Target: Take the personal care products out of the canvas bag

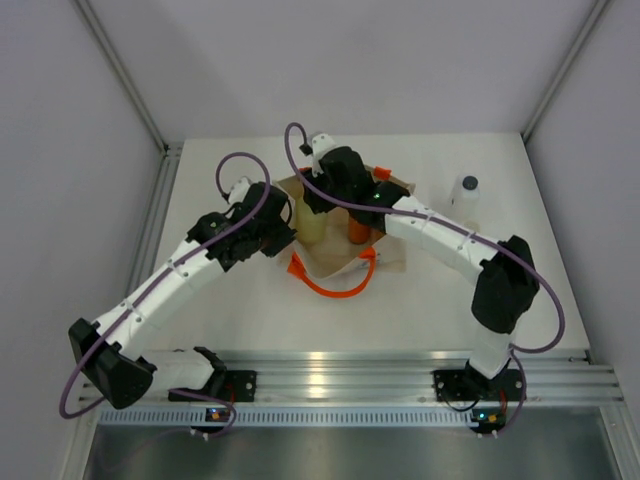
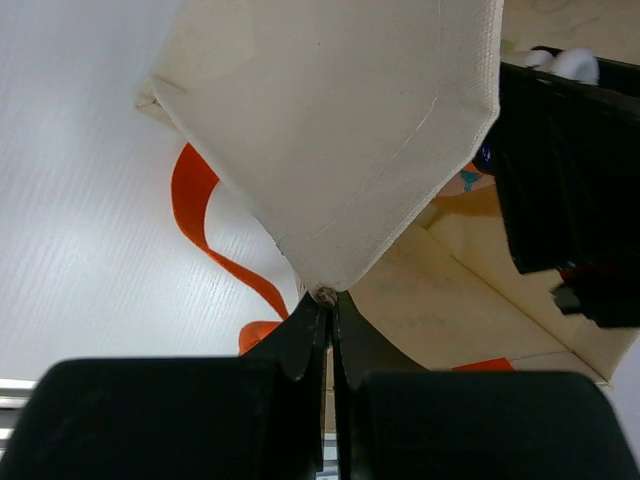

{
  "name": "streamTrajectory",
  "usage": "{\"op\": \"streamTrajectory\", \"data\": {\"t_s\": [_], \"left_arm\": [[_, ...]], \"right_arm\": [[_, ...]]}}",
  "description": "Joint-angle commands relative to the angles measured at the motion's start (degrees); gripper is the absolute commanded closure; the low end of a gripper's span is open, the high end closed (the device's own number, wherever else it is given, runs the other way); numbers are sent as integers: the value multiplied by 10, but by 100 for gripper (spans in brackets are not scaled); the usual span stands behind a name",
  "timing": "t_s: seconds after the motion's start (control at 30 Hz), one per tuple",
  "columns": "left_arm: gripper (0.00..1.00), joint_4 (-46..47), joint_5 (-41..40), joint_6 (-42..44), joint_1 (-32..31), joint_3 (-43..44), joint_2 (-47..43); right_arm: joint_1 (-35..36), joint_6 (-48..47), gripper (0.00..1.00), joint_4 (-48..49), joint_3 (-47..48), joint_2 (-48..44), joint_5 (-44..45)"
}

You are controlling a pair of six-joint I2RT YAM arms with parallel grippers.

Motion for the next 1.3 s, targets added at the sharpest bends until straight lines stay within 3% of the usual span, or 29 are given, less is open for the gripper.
{"op": "streamTrajectory", "data": {"t_s": [0.0,0.73,1.03,1.27], "left_arm": [[100,-9,18,4,-3,13,14],[100,-8,20,3,-3,17,29],[100,-9,21,6,-3,15,33],[100,-9,22,7,-3,15,34]], "right_arm": [[15,-7,100,59,40,-78,1],[8,-107,100,-131,228,-158,76],[-61,-108,100,-170,260,-190,102],[-174,-85,100,-175,253,-224,65]]}}
